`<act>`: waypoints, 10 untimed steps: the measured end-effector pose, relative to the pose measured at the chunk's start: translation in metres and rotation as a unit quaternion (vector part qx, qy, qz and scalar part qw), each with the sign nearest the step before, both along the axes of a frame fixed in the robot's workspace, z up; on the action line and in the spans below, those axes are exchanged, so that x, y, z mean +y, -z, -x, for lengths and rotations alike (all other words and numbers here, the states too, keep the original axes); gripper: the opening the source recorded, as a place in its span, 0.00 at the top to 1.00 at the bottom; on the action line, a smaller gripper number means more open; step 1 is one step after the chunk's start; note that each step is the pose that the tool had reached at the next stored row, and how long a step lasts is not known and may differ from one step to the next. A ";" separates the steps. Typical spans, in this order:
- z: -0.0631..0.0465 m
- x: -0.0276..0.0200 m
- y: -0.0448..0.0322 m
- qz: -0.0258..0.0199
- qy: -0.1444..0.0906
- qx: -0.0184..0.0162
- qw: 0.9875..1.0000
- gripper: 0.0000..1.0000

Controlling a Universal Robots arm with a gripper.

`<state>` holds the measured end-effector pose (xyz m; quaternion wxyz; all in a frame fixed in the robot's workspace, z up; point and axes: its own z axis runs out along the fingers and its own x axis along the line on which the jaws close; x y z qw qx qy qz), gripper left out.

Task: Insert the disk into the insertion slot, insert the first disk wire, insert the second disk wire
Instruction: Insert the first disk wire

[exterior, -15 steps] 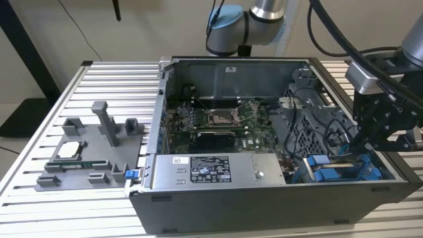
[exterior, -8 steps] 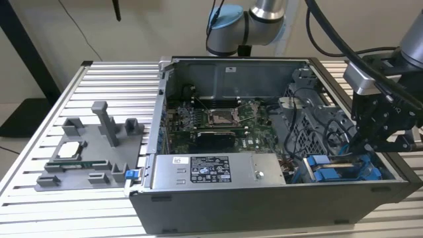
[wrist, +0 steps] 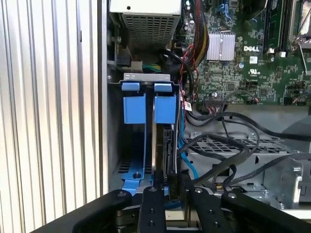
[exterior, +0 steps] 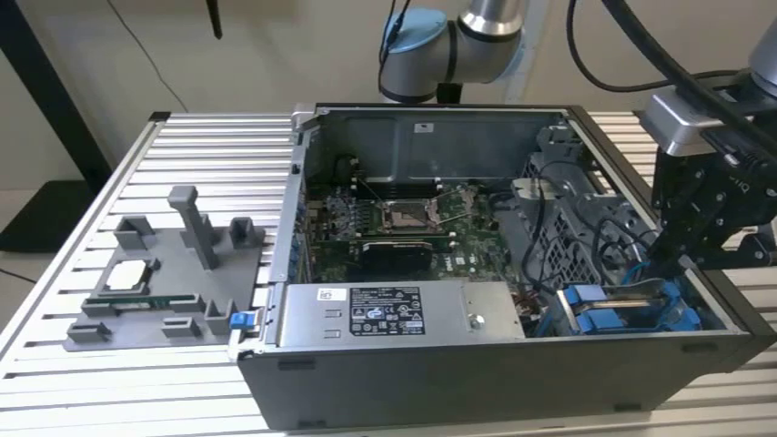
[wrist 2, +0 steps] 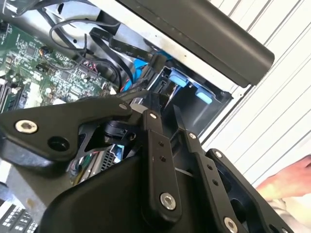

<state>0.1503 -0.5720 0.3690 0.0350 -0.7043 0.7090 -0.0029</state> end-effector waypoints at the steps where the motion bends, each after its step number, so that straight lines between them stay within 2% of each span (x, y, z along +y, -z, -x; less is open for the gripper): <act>1: 0.000 0.0001 -0.0011 0.000 0.000 0.000 1.000 0.00; 9: 0.003 0.0005 -0.0016 0.000 0.001 0.000 1.000 0.00; 10: 0.003 0.0006 -0.0012 -0.001 0.001 0.000 1.000 1.00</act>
